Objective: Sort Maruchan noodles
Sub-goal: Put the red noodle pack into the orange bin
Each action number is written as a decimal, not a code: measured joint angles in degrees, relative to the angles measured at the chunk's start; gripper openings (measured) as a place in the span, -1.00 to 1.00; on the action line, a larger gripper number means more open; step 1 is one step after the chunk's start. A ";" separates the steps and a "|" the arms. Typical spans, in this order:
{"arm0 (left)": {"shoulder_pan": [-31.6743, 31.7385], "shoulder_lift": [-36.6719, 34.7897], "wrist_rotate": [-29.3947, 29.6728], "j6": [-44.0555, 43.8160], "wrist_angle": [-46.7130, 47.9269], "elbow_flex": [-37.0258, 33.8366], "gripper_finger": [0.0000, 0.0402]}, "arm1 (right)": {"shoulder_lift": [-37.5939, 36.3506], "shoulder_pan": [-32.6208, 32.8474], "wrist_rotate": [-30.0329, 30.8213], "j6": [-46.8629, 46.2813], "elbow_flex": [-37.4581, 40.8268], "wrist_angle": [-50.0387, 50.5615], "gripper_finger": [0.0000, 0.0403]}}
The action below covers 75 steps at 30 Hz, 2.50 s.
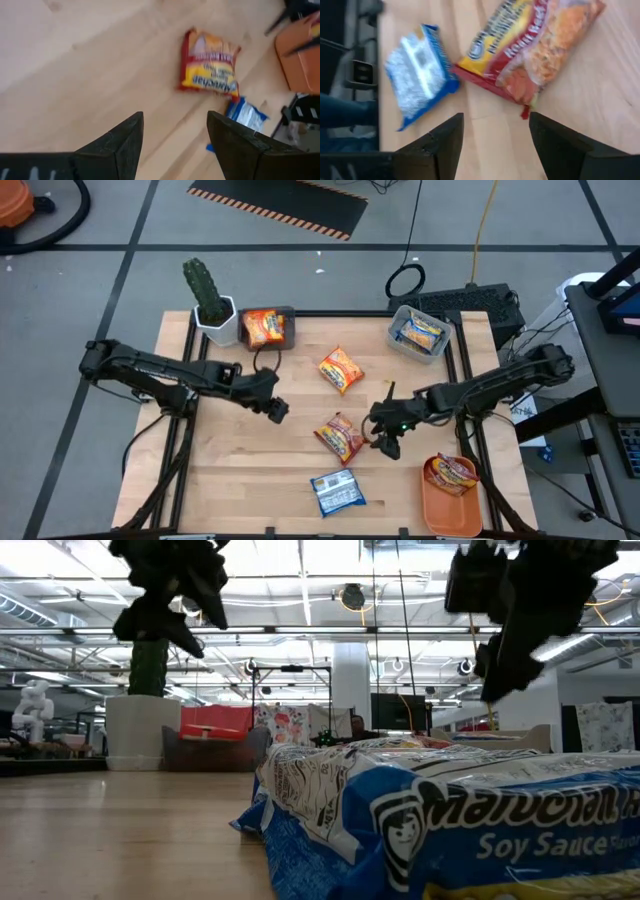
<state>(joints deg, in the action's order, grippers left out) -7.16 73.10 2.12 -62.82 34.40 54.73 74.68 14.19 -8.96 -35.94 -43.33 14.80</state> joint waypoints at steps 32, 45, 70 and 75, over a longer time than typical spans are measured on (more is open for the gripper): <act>-12.59 0.00 8.57 -10.98 -6.04 -4.80 0.11 | 13.17 0.95 4.52 6.66 -0.01 -8.25 0.19; -12.90 0.00 11.49 -8.60 -7.64 -4.76 0.11 | 14.60 0.51 4.72 7.25 3.42 -15.53 0.23; -12.69 -0.02 24.46 -6.76 -6.20 -4.73 0.11 | 18.49 -0.37 -2.43 4.47 3.87 -26.54 -0.97; -11.38 0.92 25.19 -8.12 -5.81 -4.72 0.11 | 15.12 -1.49 -6.31 4.28 3.87 -25.31 -0.99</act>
<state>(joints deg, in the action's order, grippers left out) -18.53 74.02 27.31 -70.94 28.58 50.01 89.81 12.70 -15.28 -31.65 -39.46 -10.52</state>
